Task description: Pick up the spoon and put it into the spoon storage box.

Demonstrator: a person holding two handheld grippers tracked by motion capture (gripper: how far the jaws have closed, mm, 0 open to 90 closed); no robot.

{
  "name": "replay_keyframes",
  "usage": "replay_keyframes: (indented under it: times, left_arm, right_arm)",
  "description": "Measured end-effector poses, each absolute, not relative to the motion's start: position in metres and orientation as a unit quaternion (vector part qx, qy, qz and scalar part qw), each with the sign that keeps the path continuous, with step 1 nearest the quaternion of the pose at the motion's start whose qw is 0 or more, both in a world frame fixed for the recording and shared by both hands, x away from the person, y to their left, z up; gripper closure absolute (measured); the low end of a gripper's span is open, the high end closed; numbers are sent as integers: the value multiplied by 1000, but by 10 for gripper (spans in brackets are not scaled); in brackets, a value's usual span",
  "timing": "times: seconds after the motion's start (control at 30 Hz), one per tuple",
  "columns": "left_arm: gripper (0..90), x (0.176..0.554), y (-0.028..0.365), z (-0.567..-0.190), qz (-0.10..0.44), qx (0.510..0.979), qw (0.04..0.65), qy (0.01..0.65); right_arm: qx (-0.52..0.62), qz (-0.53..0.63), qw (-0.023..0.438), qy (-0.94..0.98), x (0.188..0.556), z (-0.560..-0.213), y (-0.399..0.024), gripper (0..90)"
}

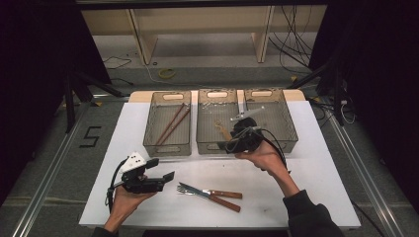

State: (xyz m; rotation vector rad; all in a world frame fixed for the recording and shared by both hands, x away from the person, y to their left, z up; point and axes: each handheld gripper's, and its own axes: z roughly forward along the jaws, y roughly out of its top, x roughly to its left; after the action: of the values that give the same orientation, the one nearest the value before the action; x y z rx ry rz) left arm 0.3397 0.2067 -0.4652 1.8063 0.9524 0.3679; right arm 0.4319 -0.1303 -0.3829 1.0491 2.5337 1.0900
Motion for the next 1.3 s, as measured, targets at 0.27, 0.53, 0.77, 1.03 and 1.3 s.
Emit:
replay_keyframes:
  times: [0.27,0.53,0.77,1.03,1.3]
  left_arm:
    - [181,340,207,-466,152,751,508,393]
    - [182,339,205,-466,150,753,509,389]
    - [182,338,204,-466,148,754,509,389]
    - [182,338,204,-466,148,754,509,388]
    - [182,338,205,-466,151,753,510,388]
  right_arm:
    - [350,372,89,855,415,-393,-140,326]
    - [336,365,74,865,401,-403,-137,326]
    - [322,355,63,875,392,-407,-131,325]
    - [307,343,47,886,383,-411,-126,325]
    - [288,326,34,900,371,-416,-118,330]
